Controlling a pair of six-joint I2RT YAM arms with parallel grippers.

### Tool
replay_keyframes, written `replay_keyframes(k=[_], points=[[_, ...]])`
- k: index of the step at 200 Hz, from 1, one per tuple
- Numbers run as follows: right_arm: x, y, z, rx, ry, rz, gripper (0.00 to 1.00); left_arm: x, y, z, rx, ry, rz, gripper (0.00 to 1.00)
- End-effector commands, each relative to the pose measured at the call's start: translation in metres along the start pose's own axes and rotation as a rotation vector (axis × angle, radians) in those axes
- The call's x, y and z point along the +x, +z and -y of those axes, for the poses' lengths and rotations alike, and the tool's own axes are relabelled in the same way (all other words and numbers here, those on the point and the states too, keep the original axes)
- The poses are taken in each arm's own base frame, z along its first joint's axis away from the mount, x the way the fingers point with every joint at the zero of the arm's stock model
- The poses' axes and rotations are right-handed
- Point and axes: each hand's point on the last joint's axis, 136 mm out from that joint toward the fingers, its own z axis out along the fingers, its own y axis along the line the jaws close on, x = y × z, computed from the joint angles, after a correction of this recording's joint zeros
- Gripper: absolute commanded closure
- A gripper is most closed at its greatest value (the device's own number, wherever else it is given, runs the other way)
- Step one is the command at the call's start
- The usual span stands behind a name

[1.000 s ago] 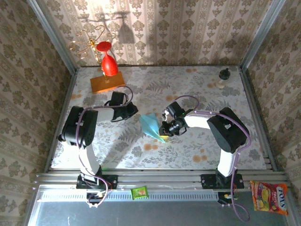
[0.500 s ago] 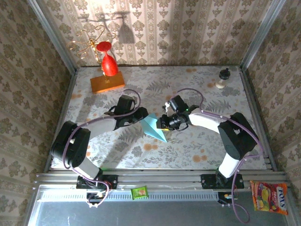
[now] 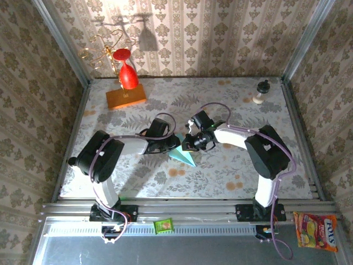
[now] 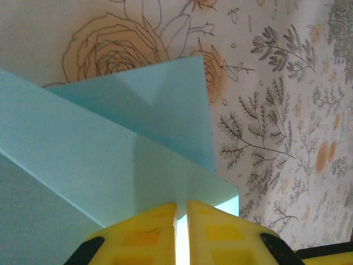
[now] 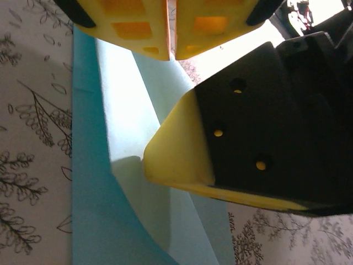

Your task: Fold a paper plane with a square sheet of paper (pick it up from the middle)

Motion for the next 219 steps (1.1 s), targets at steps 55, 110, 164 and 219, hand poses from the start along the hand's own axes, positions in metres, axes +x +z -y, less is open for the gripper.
replay_keyframes(k=[55, 110, 164, 219], points=[[0.005, 0.025, 0.015, 0.058, 0.004, -0.069, 0.92, 0.001, 0.009, -0.018, -0.082, -0.016, -0.015, 0.9], [0.029, 0.018, 0.025, 0.074, 0.011, -0.114, 0.92, 0.008, 0.011, -0.031, -0.12, -0.033, -0.039, 0.9], [0.068, -0.008, 0.034, 0.044, 0.039, -0.138, 0.89, 0.015, 0.012, -0.042, -0.149, -0.036, -0.059, 0.9], [0.078, -0.033, 0.033, 0.002, 0.03, -0.088, 0.8, 0.004, 0.008, -0.014, -0.076, 0.024, -0.053, 0.86]])
